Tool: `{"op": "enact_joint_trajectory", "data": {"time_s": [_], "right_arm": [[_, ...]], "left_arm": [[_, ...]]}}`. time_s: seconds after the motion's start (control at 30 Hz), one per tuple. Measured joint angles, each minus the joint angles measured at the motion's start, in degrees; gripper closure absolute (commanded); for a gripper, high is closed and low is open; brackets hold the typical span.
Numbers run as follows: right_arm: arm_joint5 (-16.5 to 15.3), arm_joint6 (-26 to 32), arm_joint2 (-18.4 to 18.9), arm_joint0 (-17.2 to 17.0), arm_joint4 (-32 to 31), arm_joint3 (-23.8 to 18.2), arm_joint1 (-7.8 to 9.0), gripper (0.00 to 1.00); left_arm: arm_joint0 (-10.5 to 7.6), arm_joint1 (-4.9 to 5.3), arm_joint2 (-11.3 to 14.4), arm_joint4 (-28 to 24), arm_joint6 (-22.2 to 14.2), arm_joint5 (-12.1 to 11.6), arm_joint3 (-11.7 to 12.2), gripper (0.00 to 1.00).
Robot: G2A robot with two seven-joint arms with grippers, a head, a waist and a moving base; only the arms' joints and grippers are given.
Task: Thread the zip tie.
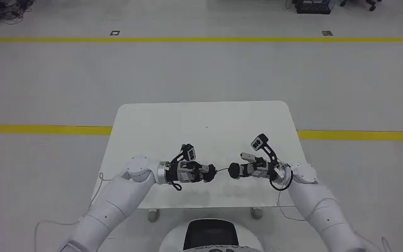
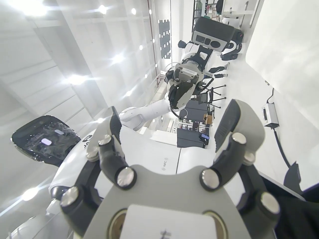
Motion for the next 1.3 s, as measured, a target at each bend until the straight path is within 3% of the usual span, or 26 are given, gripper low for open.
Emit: {"op": "enact_joint_trajectory", "data": {"time_s": [0.23, 0.27, 0.3, 0.37, 0.77, 0.93, 1.3], "right_arm": [[0.4, -1.1, -0.1, -1.1, 1.1, -2.2, -0.04, 0.02], [0.4, -0.7, 0.0, -1.2, 1.4, -2.3, -0.01, 0.31], [0.6, -0.2, 0.0, -1.2, 1.7, -2.3, 0.02, 0.44], [1.1, 0.0, -0.2, -1.1, 1.8, -2.0, 0.07, 0.53], [1.8, -0.1, -2.4, 0.7, 2.5, 0.0, -0.26, 0.65], [1.6, -0.4, -2.9, 1.2, 3.2, 0.6, -0.48, 0.77], [1.7, -0.5, -3.3, 1.6, 3.3, 1.1, -0.56, 0.79]], "left_arm": [[0.28, 0.01, 0.3, 0.0, 1.5, 0.4, -0.6, 1.00], [0.30, 0.02, 0.3, -0.3, 1.4, 0.4, -0.5, 1.00], [0.26, 0.04, 0.2, -0.6, 1.1, 0.4, -0.4, 1.00], [0.16, 0.08, 0.1, -1.3, 0.8, 0.2, 0.0, 1.00], [0.21, 0.40, -0.4, -3.2, -1.1, -1.4, 0.8, 1.00], [0.58, 0.66, -0.7, -3.2, -1.4, -1.6, 0.4, 1.00], [0.89, 0.90, -0.5, -3.4, -1.1, -1.5, 0.3, 1.00]]}}
